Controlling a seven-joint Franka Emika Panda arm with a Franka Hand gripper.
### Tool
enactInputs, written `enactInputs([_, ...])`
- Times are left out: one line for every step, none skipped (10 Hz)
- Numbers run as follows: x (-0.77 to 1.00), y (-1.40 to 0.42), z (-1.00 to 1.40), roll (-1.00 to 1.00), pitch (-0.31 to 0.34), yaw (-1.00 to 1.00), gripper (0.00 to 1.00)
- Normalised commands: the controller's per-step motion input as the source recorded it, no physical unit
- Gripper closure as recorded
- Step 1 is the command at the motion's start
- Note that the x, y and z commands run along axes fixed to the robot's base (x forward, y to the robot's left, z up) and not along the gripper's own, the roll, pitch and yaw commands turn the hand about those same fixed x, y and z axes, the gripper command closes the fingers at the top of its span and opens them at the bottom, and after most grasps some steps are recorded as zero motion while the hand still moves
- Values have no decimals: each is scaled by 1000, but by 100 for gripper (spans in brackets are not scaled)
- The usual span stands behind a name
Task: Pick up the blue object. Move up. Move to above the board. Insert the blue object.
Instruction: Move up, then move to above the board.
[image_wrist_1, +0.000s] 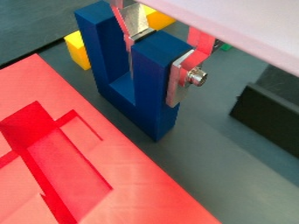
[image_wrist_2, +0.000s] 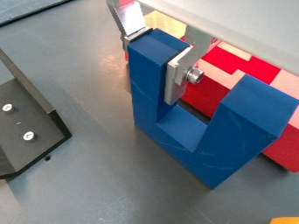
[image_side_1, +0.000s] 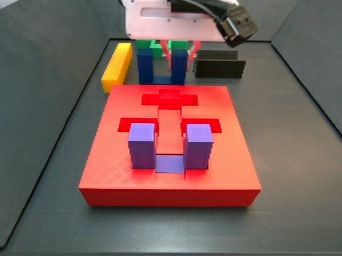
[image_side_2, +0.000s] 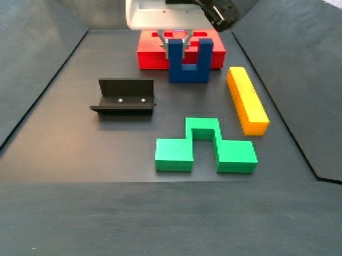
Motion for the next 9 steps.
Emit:
enactInputs([-20,-9,827,1,7,-12,100])
enactInputs([-73,-7,505,-34,26,-9,100])
enactInputs([-46,4,308,-54,9,-6,100])
enactInputs([0,0,1400,0,0,0,100])
enactInputs([-20,2,1400,6,30,5,100])
enactInputs([-42,2,1400,-24,37,-1,100])
enactInputs([18,8,1400,-48,31,-8,100])
enactInputs([38,5,1400,-43,60,-6,100])
enactInputs([16,3,845,-34,93,-7,100])
